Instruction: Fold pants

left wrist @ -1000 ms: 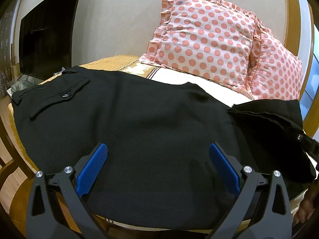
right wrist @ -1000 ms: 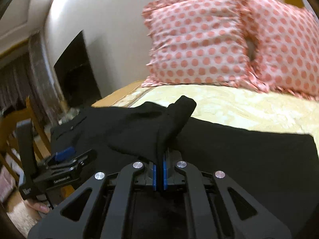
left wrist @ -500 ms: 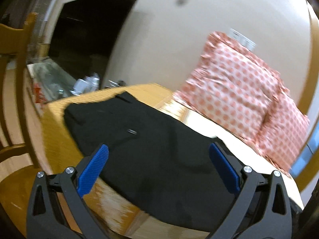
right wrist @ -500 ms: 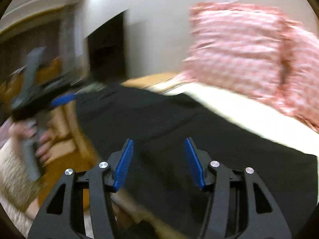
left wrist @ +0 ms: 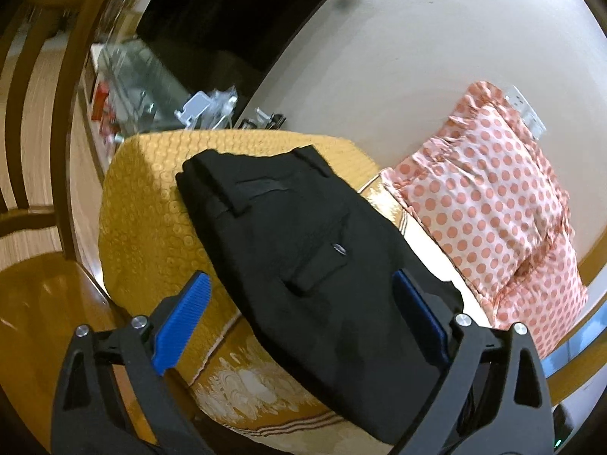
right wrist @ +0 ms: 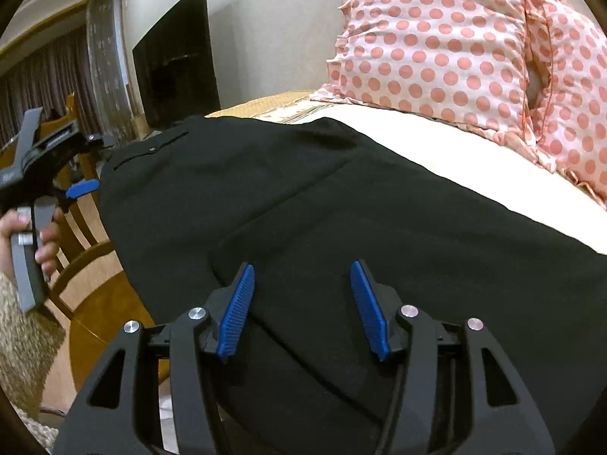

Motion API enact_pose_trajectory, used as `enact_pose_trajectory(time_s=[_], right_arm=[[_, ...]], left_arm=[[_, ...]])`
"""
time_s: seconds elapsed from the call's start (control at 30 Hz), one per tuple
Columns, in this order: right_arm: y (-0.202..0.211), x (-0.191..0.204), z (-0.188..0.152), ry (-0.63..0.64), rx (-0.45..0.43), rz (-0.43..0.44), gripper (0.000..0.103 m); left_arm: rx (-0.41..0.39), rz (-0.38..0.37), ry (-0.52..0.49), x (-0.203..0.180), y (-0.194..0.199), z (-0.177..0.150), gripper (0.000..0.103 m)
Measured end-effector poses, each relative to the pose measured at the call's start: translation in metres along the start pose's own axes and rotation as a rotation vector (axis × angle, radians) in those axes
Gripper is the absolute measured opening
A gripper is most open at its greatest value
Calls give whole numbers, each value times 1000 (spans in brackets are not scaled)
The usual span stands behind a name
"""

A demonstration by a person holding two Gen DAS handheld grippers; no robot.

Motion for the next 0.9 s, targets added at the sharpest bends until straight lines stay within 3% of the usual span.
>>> enact_pose_trajectory(time_s=[0.17, 0.27, 0.33, 0.5, 0.6, 0.83, 0.9], right_arm=[[10, 7, -2, -10, -3, 4, 58], [10, 8, -3, -6, -7, -1, 59], [10, 8, -4, -5, -8, -1, 60], [11, 9, -5, 0, -11, -2, 60], [11, 9, -5, 1, -16, 0, 61], [11, 10, -6, 8, -24, 2, 61], [11, 11, -7, 9, -30, 2, 61]], left_arm=[[57, -52, 80, 14, -14, 6, 94], [94, -57, 54, 6, -20, 2, 91], [92, -41, 30, -1, -18, 0, 91], [50, -89, -20, -20, 0, -2, 91], [46, -67, -52, -28, -4, 1, 91], [57, -38, 37, -11, -20, 18, 90], [51, -4, 66, -5, -25, 28, 84]])
Point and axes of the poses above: each gripper's, at about its wrist camera, not at the fingertips, and y roughly against the way its jaws point, x to its left, z to its top, the point moved 1 cm from there along -y, roughly the way its jaws point, and after that the axes turned 14 degrees about x, right-handed, at the moved point
